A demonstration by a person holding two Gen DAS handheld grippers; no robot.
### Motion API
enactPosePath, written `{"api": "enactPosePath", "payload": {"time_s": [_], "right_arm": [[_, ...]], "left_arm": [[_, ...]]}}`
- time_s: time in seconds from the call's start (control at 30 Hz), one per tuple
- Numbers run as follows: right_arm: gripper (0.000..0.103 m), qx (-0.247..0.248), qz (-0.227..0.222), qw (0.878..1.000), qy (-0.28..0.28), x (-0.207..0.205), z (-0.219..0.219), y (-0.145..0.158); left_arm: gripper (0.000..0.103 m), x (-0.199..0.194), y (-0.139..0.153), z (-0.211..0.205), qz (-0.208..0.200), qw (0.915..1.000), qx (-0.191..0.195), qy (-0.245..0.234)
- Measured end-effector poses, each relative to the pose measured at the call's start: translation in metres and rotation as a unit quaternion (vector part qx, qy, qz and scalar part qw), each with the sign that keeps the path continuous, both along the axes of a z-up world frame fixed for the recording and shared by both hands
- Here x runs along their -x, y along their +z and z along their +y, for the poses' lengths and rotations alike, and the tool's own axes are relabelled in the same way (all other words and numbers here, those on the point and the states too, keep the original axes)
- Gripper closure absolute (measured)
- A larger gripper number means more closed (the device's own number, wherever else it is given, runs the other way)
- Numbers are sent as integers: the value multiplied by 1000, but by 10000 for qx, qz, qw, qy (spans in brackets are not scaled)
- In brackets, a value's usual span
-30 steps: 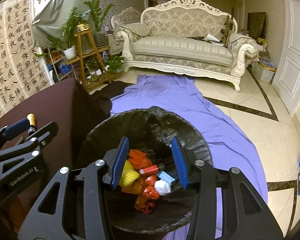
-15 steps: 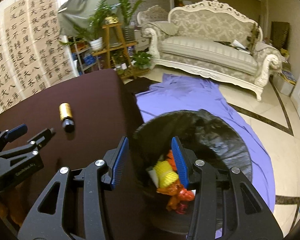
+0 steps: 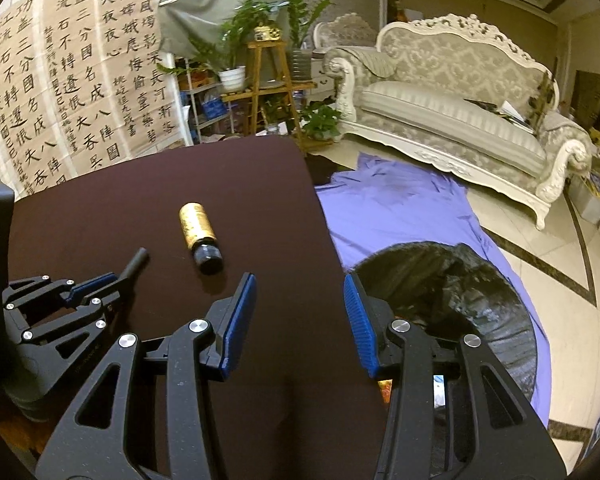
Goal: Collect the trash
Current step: 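Return to the table and grasp the black rod with the left tool, then grasp the gold cylinder with the right tool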
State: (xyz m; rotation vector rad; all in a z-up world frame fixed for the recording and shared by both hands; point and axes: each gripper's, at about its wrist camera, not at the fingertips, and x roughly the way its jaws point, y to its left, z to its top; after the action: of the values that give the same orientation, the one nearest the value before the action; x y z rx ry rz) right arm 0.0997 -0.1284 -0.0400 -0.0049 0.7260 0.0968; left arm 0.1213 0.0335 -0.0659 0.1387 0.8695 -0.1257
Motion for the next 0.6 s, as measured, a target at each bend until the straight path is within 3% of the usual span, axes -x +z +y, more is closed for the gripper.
{"api": "enactPosePath", "payload": {"time_s": [0.6], "right_arm": [[59,170,254,9966,770,-55,78,-10]], "left_arm": [[89,-4,13,96,-279,9919,125,1233]]}}
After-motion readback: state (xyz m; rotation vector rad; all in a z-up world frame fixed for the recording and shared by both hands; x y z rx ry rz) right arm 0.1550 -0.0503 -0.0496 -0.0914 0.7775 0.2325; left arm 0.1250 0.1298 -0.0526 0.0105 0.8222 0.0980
